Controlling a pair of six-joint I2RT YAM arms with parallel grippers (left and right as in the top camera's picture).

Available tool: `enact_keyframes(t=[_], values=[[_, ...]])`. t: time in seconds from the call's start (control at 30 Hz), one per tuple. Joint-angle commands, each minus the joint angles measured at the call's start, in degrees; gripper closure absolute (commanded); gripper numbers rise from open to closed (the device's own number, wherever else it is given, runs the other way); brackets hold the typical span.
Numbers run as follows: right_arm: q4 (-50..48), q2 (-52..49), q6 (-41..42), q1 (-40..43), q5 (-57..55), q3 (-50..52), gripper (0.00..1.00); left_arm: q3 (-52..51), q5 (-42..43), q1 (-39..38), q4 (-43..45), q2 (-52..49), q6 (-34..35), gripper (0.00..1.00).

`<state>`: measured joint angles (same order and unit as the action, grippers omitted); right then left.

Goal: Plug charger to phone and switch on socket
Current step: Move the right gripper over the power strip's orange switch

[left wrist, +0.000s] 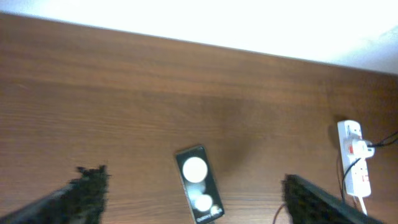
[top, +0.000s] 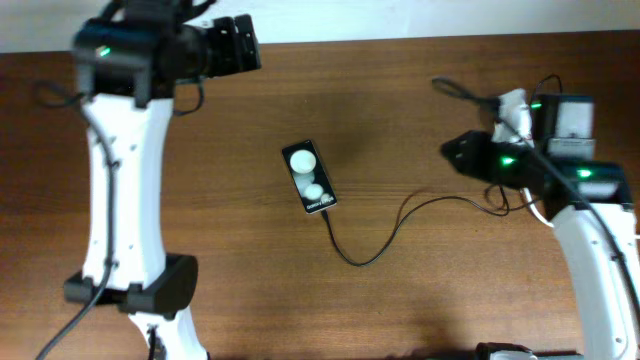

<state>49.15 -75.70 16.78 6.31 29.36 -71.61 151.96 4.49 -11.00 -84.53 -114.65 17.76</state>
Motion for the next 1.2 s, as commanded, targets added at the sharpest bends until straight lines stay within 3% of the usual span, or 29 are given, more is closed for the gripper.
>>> enact_keyframes(t=[0.0, 0.17, 0.37, 0.57, 1.17], values=[[1.8, 0.6, -3.3, 7.2, -0.7, -4.6, 0.76, 0.5, -3.6, 1.1, -1.3, 2.2, -0.7, 0.01], [0.5, 0.5, -3.3, 17.3, -0.8, -6.7, 0.96, 0.5, -4.3, 1.0, -4.4, 2.1, -0.7, 0.01], [-2.6, -1.8, -3.2, 27.2, -0.7, -6.8, 0.96, 0.5, -4.3, 1.0, -4.8, 2.1, -0.7, 0.01], [-9.3, -10.5, -0.3, 32.9, 3.3, -6.8, 0.96, 0.5, -4.3, 1.0, -4.8, 2.1, -0.7, 0.01], [-26.8, -30.8, 3.2, 32.7, 3.2, -6.8, 0.96, 0.5, -4.3, 1.0, -4.8, 2.1, -0.7, 0.01]])
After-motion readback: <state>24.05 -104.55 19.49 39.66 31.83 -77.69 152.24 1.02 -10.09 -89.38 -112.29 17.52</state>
